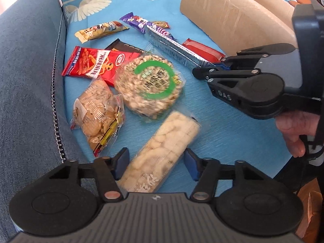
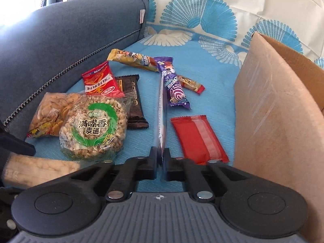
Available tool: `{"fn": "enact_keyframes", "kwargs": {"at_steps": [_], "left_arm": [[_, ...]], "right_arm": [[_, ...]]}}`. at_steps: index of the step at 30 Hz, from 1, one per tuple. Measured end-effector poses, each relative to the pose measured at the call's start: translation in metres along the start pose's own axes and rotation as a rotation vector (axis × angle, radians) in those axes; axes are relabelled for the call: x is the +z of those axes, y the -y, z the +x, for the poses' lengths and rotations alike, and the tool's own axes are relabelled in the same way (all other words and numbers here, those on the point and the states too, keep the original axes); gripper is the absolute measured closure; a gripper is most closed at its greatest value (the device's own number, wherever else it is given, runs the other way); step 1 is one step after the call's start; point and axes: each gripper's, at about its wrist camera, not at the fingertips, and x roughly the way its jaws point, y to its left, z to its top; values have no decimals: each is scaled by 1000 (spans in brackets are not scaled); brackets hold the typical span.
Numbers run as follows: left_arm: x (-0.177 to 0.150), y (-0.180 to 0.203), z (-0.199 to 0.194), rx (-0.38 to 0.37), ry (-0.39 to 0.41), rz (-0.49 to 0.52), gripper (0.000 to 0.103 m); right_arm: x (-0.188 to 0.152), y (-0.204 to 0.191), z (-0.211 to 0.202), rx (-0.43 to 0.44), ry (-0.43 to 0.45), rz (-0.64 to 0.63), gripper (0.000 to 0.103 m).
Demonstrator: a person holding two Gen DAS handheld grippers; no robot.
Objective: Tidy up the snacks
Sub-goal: 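Grasp the long wrapped biscuit bar with the left gripper while the right gripper approaches the purple tube snack, then grasp the purple tube snack with the right gripper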
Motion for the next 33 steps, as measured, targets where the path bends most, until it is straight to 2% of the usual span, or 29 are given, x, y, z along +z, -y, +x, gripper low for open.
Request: {"fn": "enact_keyframes", "kwargs": {"at_steps": [4,7,11,17,21,24,27,31,33], "left_arm": [[-3,5,-4,10,30,13,57],[-7,7,-12,13,68,3,59],[-15,6,-26,-26,137,-33,62],[-17,-3,-38,-76,178,-108,63],[-13,-5,-35,-66,157,-108,63],[-7,-9,-28,-98,108,-155,63],[-2,-12,-23,-132,86,-191,63],[-3,-16,-18,-138,72,-257,63],[-4,-19,-16,-136,67,-281,63]], "right_arm": [[-1,4,-14,16,10,27,98],[-3,0,-32,23,22,9,98],[-6,-5,-60,25,39,-12,98],[-22,-11,-99,20,25,-42,98],[-34,-19,-111,-2,-9,-78,98],[-45,-20,-108,-19,-29,-90,98],[-56,-15,-107,7,-33,-59,98],[-70,-18,-99,14,-37,-114,97],[-72,-18,-96,42,-44,-99,95]]}}
